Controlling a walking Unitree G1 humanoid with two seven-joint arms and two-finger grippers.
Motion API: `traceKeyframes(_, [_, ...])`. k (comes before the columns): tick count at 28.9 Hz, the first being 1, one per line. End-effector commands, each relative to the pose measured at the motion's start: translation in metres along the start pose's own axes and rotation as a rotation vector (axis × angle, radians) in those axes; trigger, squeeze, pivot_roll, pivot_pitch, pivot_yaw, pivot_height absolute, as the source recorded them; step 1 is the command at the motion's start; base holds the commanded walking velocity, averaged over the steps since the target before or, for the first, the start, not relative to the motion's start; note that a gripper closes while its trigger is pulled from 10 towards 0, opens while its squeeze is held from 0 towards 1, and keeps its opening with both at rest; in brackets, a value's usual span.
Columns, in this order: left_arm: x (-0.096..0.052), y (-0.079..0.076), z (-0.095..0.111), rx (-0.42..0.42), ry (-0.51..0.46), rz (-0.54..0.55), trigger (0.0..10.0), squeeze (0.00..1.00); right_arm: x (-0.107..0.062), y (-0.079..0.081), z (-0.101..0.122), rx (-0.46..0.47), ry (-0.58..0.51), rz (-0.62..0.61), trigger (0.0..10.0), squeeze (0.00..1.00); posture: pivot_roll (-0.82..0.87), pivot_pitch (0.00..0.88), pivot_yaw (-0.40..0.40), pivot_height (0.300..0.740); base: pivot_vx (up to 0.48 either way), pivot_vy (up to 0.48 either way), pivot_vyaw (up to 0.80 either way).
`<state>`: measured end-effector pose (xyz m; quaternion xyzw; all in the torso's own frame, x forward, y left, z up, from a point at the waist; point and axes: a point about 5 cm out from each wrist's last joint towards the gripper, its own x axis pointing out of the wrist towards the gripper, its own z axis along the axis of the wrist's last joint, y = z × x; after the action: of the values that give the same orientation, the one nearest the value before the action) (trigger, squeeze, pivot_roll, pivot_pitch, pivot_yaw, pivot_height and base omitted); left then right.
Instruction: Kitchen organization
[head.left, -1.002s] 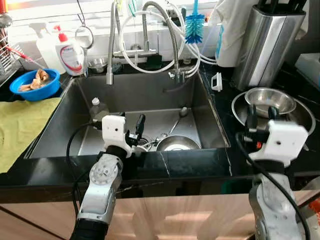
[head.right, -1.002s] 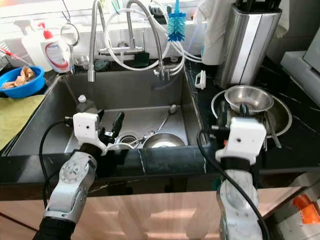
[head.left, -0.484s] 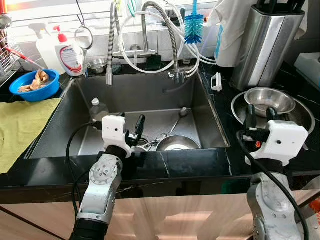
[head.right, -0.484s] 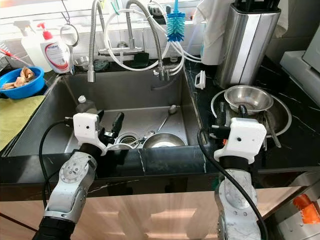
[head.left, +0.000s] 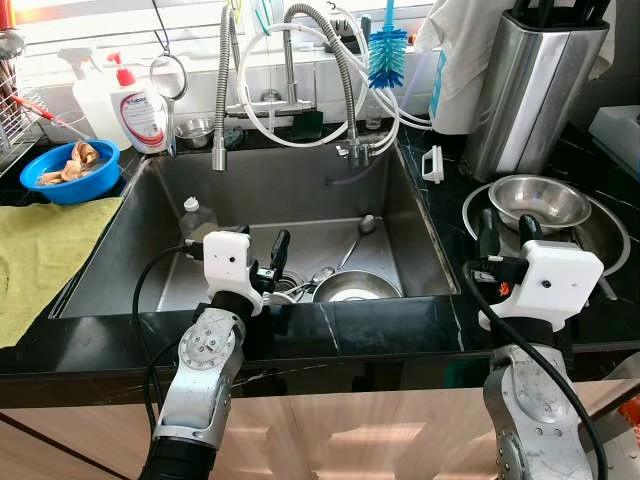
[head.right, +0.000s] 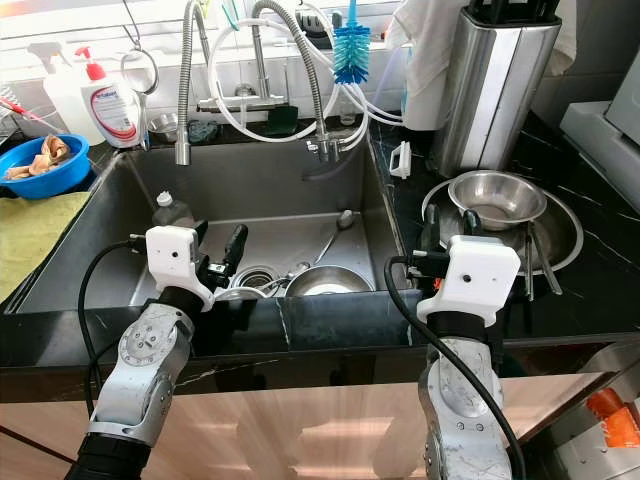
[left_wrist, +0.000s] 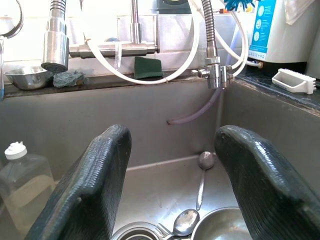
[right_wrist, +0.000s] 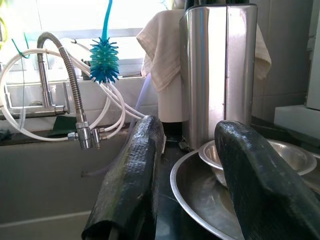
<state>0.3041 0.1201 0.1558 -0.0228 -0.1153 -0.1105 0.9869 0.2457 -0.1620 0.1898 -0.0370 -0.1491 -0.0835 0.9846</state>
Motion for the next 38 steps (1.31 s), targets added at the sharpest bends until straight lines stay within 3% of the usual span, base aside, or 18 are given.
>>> traceKeyframes(1, [0.001, 0.003, 0.001, -0.001, -0.003, 0.003, 10.0, 0.00, 0.001, 0.004, 0.004, 0.003, -0.013, 0.017, 10.0, 0.00, -0.13, 0.000, 0.080, 0.740, 0.000, 0.000, 0.00])
traceKeyframes(5, [-0.001, 0.006, -0.001, 0.009, 0.001, 0.012, 10.0, 0.00, -0.005, 0.001, -0.005, -0.089, 0.012, 0.111, 10.0, 0.00, -0.13, 0.000, 0.078, 0.740, 0.000, 0.000, 0.00])
traceKeyframes(9, [0.000, 0.010, 0.001, 0.018, -0.003, 0.022, 10.0, 0.00, -0.001, -0.014, 0.001, -0.115, -0.010, 0.153, 10.0, 0.00, -0.14, 0.000, 0.078, 0.740, 0.000, 0.000, 0.00])
traceKeyframes(12, [0.000, 0.009, 0.001, 0.016, -0.008, 0.026, 10.0, 0.00, 0.001, -0.014, 0.006, -0.132, -0.034, 0.190, 10.0, 0.00, -0.14, 0.000, 0.077, 0.740, 0.000, 0.000, 0.00])
traceKeyframes(17, [-0.002, 0.007, 0.000, 0.014, -0.006, 0.020, 10.0, 0.00, -0.002, -0.006, 0.005, -0.056, -0.031, 0.206, 10.0, 0.00, -0.14, 0.000, 0.074, 0.740, 0.000, 0.000, 0.00])
traceKeyframes(21, [-0.002, 0.010, 0.001, 0.019, -0.007, 0.023, 10.0, 0.00, -0.008, 0.001, 0.003, -0.051, -0.021, 0.247, 10.0, 0.00, -0.14, 0.000, 0.075, 0.740, 0.000, 0.000, 0.00])
traceKeyframes(38, [-0.002, 0.004, -0.001, 0.010, -0.005, 0.007, 10.0, 0.00, -0.005, 0.002, 0.001, -0.031, -0.015, 0.229, 10.0, 0.00, -0.14, 0.000, 0.076, 0.740, 0.000, 0.000, 0.00])
